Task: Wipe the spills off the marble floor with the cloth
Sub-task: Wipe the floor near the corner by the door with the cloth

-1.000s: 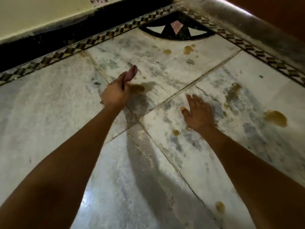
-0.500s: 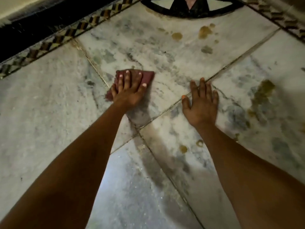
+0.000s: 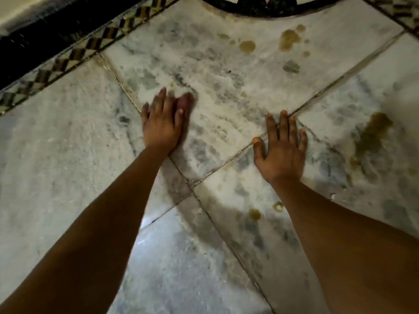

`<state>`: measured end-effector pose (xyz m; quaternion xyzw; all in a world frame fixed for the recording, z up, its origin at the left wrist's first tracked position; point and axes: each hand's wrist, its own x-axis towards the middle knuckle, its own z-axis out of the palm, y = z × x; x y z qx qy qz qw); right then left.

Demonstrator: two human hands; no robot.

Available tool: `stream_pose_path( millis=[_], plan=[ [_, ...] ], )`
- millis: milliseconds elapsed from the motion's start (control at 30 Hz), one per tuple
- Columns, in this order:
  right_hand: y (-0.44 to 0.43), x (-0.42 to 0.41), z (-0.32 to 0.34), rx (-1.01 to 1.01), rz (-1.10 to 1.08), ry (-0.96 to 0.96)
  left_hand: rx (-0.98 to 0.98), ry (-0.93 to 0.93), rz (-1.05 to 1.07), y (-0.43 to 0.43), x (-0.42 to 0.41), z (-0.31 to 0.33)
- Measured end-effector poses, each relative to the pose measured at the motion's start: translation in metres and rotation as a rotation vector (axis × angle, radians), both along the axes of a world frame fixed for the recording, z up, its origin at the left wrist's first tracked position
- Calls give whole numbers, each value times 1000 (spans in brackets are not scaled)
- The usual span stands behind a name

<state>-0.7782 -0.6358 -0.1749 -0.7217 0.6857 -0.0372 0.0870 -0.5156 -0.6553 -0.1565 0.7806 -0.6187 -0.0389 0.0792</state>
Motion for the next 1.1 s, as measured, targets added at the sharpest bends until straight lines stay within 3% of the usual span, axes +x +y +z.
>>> stream_pose_path(
  millis=[133, 233, 300, 533, 600, 700, 833, 900, 1000, 1100],
  plan=[
    [-1, -1, 0, -24, -7, -3, -13, 74, -101, -42, -57, -8],
    [-1, 1, 0, -40, -12, -21, 2, 55, -358, 2, -85, -8],
    [0, 0, -1, -33, -6, -18, 46, 41, -375, 26, -67, -8],
    [-2, 0, -3, -63, 0, -30, 5, 49, 249, -64, 17, -11],
    [-1, 1, -4, -70, -4, -30, -1, 84, 281, -104, 14, -9],
    [0, -1, -4, -77, -11, -18, 49, 106, -44, -115, -27, -9],
    [0, 0, -4, -84, -12, -18, 53, 75, -448, -42, -29, -8],
    [0, 0, -4, -87, -13, -20, 31, 42, -357, -25, 3, -11],
    [0, 0, -4, -79, -13, -28, 65, 8, -41, -62, 32, -10],
    [1, 0, -3, -63, -7, -14, 128, 21, 29, -110, 16, -4]
  ],
)
